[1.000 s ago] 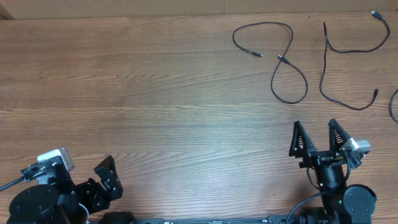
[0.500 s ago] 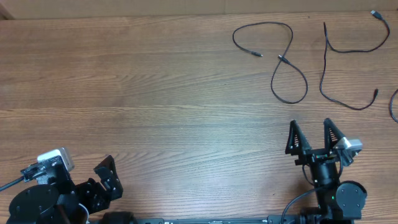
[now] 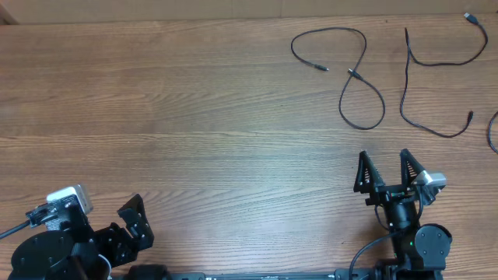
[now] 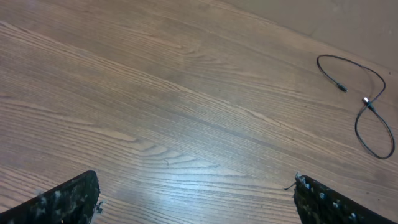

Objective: Untangle cables

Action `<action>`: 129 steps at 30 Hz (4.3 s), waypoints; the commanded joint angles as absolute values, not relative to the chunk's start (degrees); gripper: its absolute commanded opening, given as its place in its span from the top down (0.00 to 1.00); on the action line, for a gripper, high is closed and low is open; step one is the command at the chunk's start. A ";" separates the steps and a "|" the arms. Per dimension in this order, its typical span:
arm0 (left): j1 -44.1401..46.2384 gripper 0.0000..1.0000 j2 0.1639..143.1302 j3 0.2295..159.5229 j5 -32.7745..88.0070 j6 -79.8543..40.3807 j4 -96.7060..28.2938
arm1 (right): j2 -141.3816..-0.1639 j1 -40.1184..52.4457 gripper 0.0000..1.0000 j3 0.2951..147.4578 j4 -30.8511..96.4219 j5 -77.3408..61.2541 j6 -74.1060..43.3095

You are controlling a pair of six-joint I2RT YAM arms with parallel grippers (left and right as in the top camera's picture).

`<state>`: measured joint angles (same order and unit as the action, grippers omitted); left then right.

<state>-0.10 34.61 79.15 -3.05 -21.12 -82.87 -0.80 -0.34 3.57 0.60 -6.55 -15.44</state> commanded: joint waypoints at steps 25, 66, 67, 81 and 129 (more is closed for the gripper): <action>0.01 0.00 34.04 79.22 -2.79 -22.31 -82.76 | -0.16 -0.97 0.00 0.45 4.27 -4.95 -14.57; 0.01 0.01 34.04 79.22 -2.79 -22.31 -82.76 | -0.16 -1.10 0.00 0.45 4.43 -4.10 -7.38; 0.01 0.00 34.04 79.22 -2.79 -22.31 -82.76 | -0.16 -1.08 0.00 0.45 4.43 -4.10 -7.38; 0.01 0.01 34.04 79.22 -2.79 -22.31 -82.76 | -0.16 -1.08 0.00 0.47 4.43 -4.10 -7.38; 0.01 0.00 34.04 79.22 -2.79 -22.31 -82.72 | -0.16 -1.08 0.00 0.47 4.43 -4.10 -7.40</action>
<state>-0.10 34.61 79.15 -3.03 -21.12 -82.87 -0.80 -1.04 1.06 4.69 -4.47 -7.66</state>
